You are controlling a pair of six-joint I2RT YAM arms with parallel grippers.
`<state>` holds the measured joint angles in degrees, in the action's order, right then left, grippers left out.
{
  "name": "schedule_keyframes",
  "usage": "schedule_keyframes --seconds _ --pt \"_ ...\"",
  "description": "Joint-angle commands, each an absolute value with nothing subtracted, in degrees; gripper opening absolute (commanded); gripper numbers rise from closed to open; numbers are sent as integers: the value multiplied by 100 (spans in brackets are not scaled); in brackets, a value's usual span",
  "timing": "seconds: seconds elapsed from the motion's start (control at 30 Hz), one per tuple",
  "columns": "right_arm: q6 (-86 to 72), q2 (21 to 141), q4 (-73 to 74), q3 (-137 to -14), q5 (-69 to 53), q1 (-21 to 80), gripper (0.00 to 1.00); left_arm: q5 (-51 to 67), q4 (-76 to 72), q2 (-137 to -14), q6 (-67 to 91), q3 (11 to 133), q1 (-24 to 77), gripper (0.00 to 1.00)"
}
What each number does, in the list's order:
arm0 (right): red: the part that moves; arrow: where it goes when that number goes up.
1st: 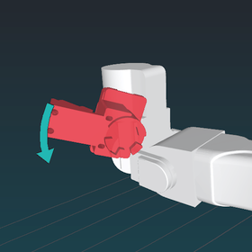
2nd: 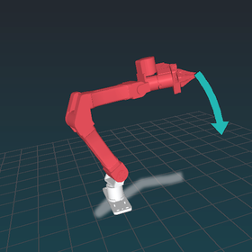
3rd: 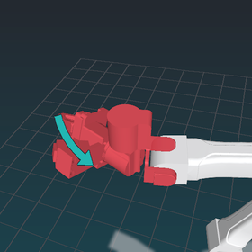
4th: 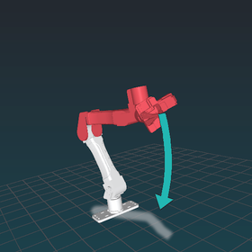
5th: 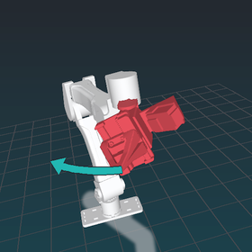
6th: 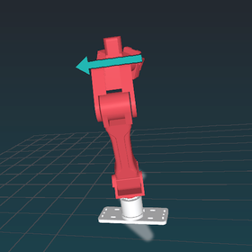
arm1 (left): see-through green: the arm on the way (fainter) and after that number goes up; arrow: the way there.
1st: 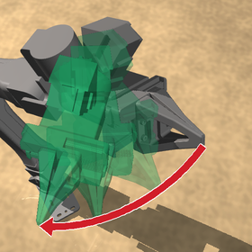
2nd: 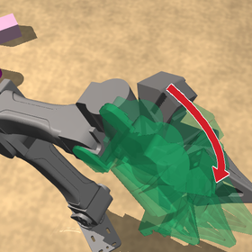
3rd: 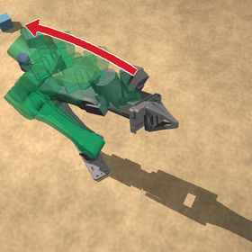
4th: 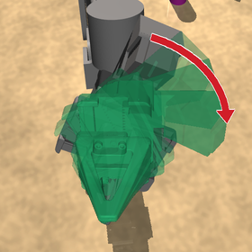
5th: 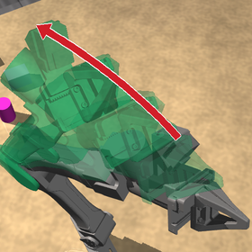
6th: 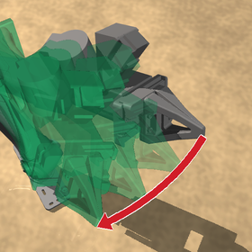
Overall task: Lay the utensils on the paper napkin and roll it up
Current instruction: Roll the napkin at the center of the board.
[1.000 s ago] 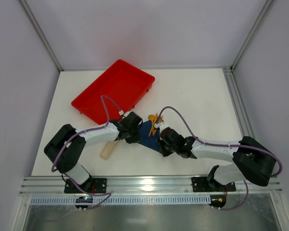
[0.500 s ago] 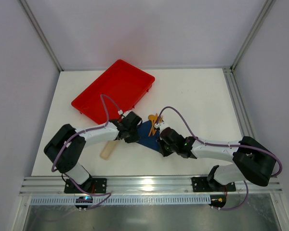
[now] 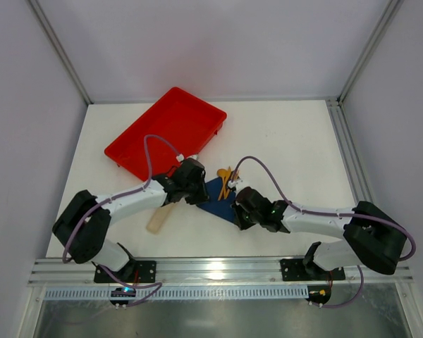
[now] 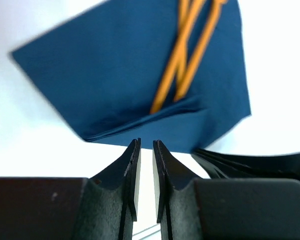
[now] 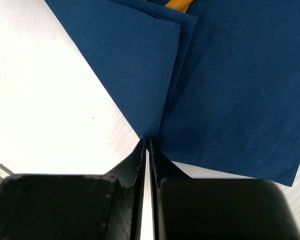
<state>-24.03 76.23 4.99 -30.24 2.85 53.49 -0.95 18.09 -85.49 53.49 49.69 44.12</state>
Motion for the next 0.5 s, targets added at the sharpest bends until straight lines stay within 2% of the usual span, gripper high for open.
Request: schedule_keyframes --seconds 0.0,0.37,0.47 --pt "-2514 7462 650 -2962 378 5326 6 667 1232 -8648 5177 5080 4482 19" --pt "-2672 7295 905 -2953 440 5317 6 1406 256 -9140 5212 4852 4561 19" --pt "-2795 7041 1098 -3084 466 5309 11 1371 97 -9237 5238 4729 4570 18"
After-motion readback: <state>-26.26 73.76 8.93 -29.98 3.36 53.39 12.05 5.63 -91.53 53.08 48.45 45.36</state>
